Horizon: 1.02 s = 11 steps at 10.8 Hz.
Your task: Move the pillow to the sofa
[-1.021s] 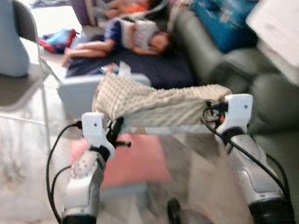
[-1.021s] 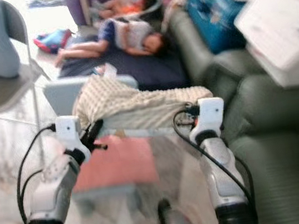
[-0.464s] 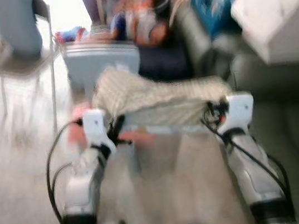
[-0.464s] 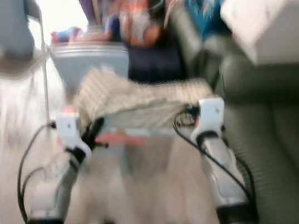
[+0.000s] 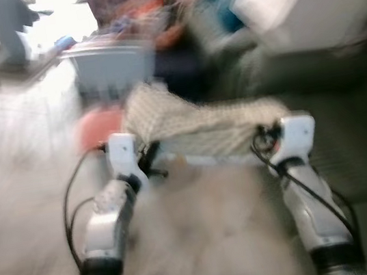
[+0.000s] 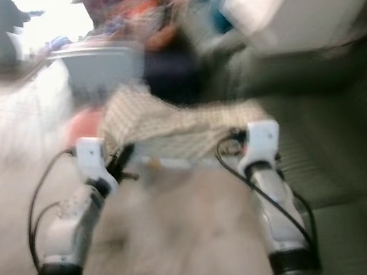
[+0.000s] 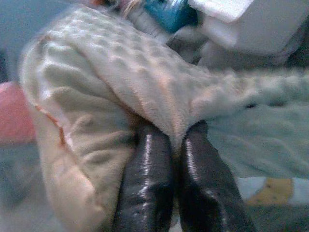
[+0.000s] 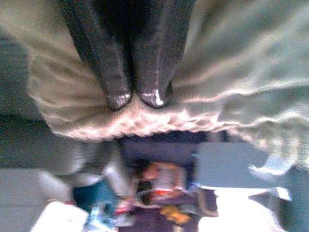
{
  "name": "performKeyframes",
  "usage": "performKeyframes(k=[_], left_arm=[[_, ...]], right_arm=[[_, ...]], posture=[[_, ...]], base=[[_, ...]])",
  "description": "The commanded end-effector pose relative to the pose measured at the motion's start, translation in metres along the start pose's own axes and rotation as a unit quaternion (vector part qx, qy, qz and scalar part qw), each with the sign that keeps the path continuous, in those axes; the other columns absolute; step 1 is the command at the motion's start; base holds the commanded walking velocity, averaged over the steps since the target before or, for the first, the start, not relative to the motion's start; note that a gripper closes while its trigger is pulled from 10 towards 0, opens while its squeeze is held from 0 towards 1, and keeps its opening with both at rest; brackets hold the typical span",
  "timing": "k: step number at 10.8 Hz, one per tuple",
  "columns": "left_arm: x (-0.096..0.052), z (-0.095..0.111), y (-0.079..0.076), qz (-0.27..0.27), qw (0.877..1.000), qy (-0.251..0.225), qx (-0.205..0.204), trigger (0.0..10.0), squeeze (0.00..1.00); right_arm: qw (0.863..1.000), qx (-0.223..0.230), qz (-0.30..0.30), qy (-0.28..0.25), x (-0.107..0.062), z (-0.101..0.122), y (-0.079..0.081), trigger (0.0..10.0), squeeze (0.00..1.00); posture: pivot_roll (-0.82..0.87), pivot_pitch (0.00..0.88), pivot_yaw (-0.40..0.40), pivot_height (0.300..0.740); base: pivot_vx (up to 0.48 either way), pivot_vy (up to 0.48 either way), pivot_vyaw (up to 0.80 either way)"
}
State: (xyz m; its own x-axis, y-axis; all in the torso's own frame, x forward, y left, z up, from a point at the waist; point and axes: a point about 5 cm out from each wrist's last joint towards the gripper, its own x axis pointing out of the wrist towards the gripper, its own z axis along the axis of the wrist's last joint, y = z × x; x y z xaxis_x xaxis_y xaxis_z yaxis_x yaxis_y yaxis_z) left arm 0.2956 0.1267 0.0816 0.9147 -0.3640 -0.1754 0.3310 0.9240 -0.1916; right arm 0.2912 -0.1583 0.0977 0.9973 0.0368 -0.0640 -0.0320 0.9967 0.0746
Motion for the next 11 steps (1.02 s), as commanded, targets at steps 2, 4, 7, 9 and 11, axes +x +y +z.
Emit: performKeyframes(k=[2, 4, 7, 9, 11], left_arm=[[0.0066, 0.0118, -0.0109, -0.026, 0.999, -0.024, 0.007, 10.0, 0.00], [0.0066, 0.0112, -0.0121, -0.032, 0.999, -0.021, 0.000, 10.0, 0.00], [0.0068, 0.0100, -0.0116, -0.033, 0.999, -0.018, 0.004, 10.0, 0.00], [0.0074, 0.0135, -0.0097, -0.031, 0.999, -0.029, 0.013, 10.0, 0.00], [0.0077, 0.0171, -0.0064, -0.027, 0.999, -0.037, 0.014, 10.0, 0.00]], right_arm=[[1.000, -0.003, -0.006, -0.003, -0.0009, 0.0014, -0.0029, 10.0, 0.00], [1.000, -0.003, -0.006, 0.000, -0.0012, 0.0004, -0.0015, 10.0, 0.00], [1.000, -0.005, -0.008, 0.001, -0.0007, 0.0005, -0.0013, 10.0, 0.00], [1.000, -0.004, -0.008, 0.002, -0.0006, 0.0003, -0.0010, 10.0, 0.00], [1.000, -0.001, -0.011, 0.004, -0.0010, -0.0006, -0.0017, 10.0, 0.00]], posture=[[-0.06, 0.053, -0.062, 0.740], [-0.06, 0.058, -0.061, 0.740], [-0.07, 0.067, -0.058, 0.740], [-0.07, 0.069, -0.056, 0.740], [-0.07, 0.071, -0.054, 0.740]], base=[[0.000, 0.000, 0.00], [0.000, 0.000, -0.80], [0.000, 0.480, -0.80], [0.000, 0.240, -0.80], [0.000, 0.000, -0.80]])
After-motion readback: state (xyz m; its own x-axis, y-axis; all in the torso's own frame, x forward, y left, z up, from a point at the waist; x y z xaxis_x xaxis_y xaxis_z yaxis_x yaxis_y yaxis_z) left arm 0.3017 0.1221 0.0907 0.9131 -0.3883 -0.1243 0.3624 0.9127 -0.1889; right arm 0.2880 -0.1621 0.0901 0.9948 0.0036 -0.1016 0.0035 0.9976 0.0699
